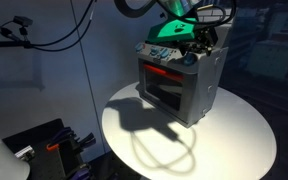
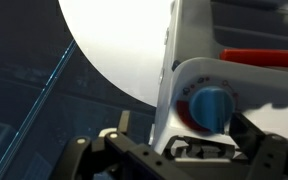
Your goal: Turn the far right knob of the stove clockwise once
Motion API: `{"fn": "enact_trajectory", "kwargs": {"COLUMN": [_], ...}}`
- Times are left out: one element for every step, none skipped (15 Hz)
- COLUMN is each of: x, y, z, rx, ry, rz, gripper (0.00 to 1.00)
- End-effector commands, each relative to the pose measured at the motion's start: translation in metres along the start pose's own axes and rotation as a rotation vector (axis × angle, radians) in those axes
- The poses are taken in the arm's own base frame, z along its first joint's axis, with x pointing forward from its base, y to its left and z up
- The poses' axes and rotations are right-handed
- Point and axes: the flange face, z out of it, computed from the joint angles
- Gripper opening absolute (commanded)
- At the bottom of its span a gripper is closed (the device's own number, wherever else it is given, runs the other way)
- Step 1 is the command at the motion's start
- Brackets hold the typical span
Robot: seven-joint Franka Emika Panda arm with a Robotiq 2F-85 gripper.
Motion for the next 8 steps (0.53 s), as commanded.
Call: {"fn": "enact_trajectory", "kwargs": {"x": [0.0018, 0.0017, 0.0016, 0.0015, 0.0014, 0.0014, 0.0016, 0.0017], "y": [0.0056, 0.0059, 0.0059, 0.0059, 0.0057, 0.0053, 0.0048, 0.0040], "z": [-0.0056, -0.0056, -0.0056, -0.0056, -0.0054, -0.0052, -0.0050, -0.0046], "rx": [0.017, 0.017, 0.018, 0.017, 0.018, 0.019, 0.018, 0.020], "ry": [-0.001, -0.002, -0.004, -0.004, -0.006, -0.007, -0.008, -0.010], "rz": [-0.001, 0.000, 0.001, 0.001, 0.001, 0.001, 0.000, -0.001], "gripper": [1.00, 1.00, 0.91, 0.89, 0.82, 0.84, 0.77, 0.74]}}
